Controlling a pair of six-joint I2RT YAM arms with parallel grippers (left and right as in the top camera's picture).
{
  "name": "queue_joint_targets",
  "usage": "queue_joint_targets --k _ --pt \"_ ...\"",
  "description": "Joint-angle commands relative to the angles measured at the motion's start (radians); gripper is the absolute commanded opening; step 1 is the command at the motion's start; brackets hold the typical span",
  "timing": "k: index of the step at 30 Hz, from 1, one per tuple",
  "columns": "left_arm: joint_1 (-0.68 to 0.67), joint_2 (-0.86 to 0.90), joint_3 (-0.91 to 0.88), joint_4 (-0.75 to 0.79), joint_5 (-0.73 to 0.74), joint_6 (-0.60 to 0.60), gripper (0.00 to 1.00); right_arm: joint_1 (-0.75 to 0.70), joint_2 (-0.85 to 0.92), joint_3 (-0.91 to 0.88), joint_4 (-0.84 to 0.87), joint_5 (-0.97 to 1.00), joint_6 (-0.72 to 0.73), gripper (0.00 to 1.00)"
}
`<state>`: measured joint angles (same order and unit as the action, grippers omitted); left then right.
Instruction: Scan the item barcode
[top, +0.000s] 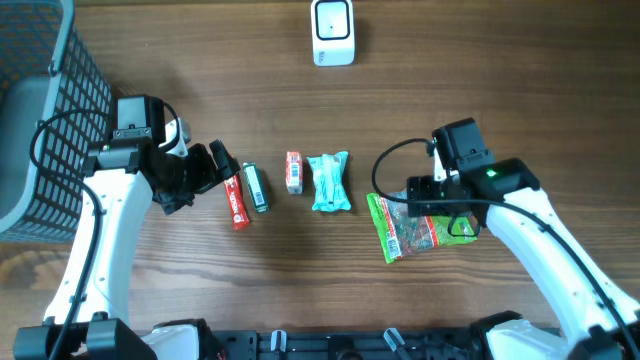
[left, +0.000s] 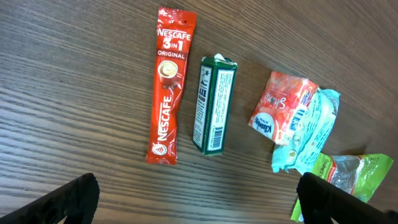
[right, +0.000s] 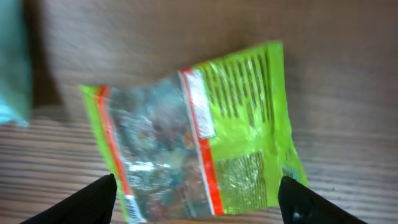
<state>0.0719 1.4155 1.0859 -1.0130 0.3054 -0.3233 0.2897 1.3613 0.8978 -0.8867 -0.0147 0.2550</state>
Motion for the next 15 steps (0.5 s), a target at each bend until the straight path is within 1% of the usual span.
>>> queue_joint_targets --k 1,3,4,6,7,9,10,12,15 --pt "-0.003 -0.011 -0.005 0.000 0.008 0.002 1.00 -0.021 0.071 -0.086 0.039 -0.016 -0.019 0.80" --pt "-0.003 -0.011 -0.005 0.001 0.008 0.002 1.00 -0.021 0.095 -0.129 0.061 0.021 -0.013 0.93" --pt "-0.003 -0.011 -0.005 0.001 0.008 0.002 1.00 -0.021 0.111 -0.154 0.076 0.064 0.017 0.96" --pt "-0.003 -0.011 -0.005 0.000 0.008 0.002 1.00 -0.021 0.121 -0.177 0.125 0.053 0.018 0.95" --pt "-0.003 -0.011 -0.005 0.001 0.008 0.002 1.00 -0.021 0.121 -0.183 0.141 0.036 0.008 0.93" --pt "-0.003 -0.011 -0.005 0.001 0.008 0.002 1.00 -0.021 0.121 -0.187 0.142 0.036 0.008 0.93" --pt "-0.003 -0.011 -0.005 0.000 0.008 0.002 1.00 -0.021 0.121 -0.187 0.142 0.035 0.008 0.93" --pt "-0.003 -0.011 -0.005 0.000 0.008 0.002 1.00 -0.021 0.121 -0.183 0.150 0.024 -0.006 0.97" --pt "-0.003 -0.011 -0.005 0.001 0.008 0.002 1.00 -0.030 0.121 -0.163 0.166 -0.004 -0.009 0.97"
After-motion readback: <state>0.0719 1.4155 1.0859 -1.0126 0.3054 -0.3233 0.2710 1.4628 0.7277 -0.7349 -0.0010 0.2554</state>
